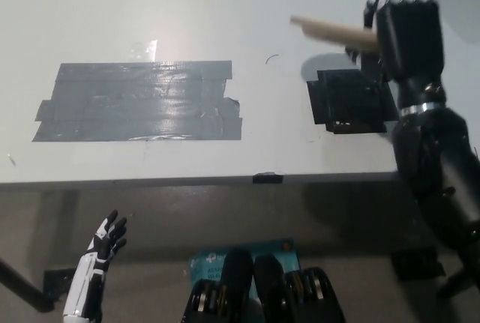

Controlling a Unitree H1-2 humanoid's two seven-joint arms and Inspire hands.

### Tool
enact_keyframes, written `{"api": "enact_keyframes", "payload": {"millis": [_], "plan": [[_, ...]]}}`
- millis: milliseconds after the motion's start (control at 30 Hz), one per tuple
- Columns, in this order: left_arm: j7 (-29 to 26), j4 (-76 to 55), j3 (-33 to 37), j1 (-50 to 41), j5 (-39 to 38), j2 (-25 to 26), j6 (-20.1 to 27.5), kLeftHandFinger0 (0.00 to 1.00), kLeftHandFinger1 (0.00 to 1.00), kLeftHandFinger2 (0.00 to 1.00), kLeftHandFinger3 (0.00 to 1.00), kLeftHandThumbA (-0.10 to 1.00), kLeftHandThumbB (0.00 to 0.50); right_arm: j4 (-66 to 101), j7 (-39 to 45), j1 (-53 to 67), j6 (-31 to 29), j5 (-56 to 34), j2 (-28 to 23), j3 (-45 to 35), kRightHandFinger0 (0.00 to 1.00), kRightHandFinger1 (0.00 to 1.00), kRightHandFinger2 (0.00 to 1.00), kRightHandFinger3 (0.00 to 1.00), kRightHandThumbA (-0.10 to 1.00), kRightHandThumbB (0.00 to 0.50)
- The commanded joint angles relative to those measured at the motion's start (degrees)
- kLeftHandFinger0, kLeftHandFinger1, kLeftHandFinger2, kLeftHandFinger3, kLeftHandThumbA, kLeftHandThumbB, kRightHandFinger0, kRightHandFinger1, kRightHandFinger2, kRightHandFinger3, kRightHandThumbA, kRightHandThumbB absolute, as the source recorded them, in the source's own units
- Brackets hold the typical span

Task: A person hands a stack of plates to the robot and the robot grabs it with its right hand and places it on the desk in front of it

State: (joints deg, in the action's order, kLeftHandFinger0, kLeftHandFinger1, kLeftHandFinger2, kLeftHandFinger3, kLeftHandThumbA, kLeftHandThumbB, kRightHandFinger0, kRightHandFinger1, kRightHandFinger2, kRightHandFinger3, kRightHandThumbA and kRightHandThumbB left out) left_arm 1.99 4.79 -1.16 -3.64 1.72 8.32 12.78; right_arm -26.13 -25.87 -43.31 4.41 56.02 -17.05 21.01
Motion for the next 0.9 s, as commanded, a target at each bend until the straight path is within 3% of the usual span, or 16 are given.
{"api": "enact_keyframes", "payload": {"millis": [0,167,267,333,433,467,500,533,567,600,633,700,867], "plan": [[0.2,-2.0,-0.5,0.1,0.1,0.8,-0.5,1.00,1.00,1.00,1.00,1.00,0.212,-6.1,-5.4,-2.2,-2.7,3.3,-1.7,2.9,0.00,0.00,0.00,0.00,0.97,0.051],[0.2,-1.4,-0.4,0.1,0.2,0.8,0.3,1.00,1.00,1.00,1.00,1.00,0.204,-13.4,-8.0,-2.3,-4.6,3.4,-1.3,6.1,0.00,0.00,0.00,0.04,0.96,0.012],[0.2,-1.4,-0.3,0.1,0.4,0.9,0.5,1.00,1.00,1.00,1.00,1.00,0.195,-17.2,-11.1,-2.5,-5.5,3.6,-0.9,7.6,0.00,0.00,0.00,0.03,0.84,0.020],[0.1,-1.7,-0.3,0.2,0.6,0.9,0.2,1.00,1.00,1.00,1.00,1.00,0.192,-19.4,-12.0,-2.9,-4.9,4.1,-0.7,8.6,0.00,0.00,0.00,0.02,0.86,0.024],[0.2,-1.4,-0.3,0.3,0.5,1.0,0.2,1.00,1.00,1.00,1.00,1.00,0.203,-18.5,-5.4,-3.0,0.1,4.0,-0.6,8.9,0.00,0.00,0.03,0.07,0.92,0.074],[0.2,-1.4,-0.4,0.3,0.4,1.0,0.1,1.00,1.00,1.00,1.00,1.00,0.210,-17.4,-1.9,-3.0,1.8,3.6,-0.6,8.7,0.00,0.00,0.06,0.15,0.92,0.122],[0.2,-1.5,-0.4,0.3,0.4,1.0,0.0,1.00,1.00,1.00,1.00,1.00,0.210,-16.6,0.2,-3.0,2.7,3.2,-0.7,8.5,0.00,0.00,0.06,0.15,0.92,0.122],[0.3,-1.5,-0.4,0.3,0.3,1.1,0.1,1.00,1.00,1.00,1.00,1.00,0.211,-11.9,11.3,-2.7,3.7,-0.5,-1.6,7.8,0.37,0.48,0.58,0.69,0.94,0.262],[0.4,-1.4,-0.4,0.3,0.2,1.1,0.2,1.00,1.00,1.00,1.00,1.00,0.208,-7.1,21.3,-2.5,4.1,-4.7,-2.7,7.1,0.79,0.87,0.95,0.99,0.94,0.305],[0.4,-1.4,-0.4,0.4,0.1,1.1,0.2,1.00,1.00,1.00,1.00,1.00,0.208,-4.8,25.5,-2.4,3.9,-6.8,-3.4,6.9,0.95,1.00,1.00,1.00,0.93,0.327],[0.4,-1.6,-0.4,0.4,0.3,1.1,0.0,1.00,1.00,1.00,1.00,1.00,0.200,-1.1,32.3,-2.5,4.6,-10.9,-4.7,6.9,1.00,1.00,1.00,1.00,0.98,0.420],[0.3,-1.9,-0.3,0.5,0.4,1.1,-0.3,1.00,1.00,1.00,1.00,1.00,0.207,5.6,43.6,-2.6,6.7,-18.1,-6.9,6.6,1.00,1.00,1.00,1.00,0.96,0.490],[0.3,-1.6,-0.4,0.7,0.1,1.1,0.0,1.00,1.00,1.00,1.00,1.00,0.198,25.4,61.7,-4.6,15.2,-41.4,-13.9,5.9,1.00,1.00,1.00,1.00,0.93,0.500]]}}
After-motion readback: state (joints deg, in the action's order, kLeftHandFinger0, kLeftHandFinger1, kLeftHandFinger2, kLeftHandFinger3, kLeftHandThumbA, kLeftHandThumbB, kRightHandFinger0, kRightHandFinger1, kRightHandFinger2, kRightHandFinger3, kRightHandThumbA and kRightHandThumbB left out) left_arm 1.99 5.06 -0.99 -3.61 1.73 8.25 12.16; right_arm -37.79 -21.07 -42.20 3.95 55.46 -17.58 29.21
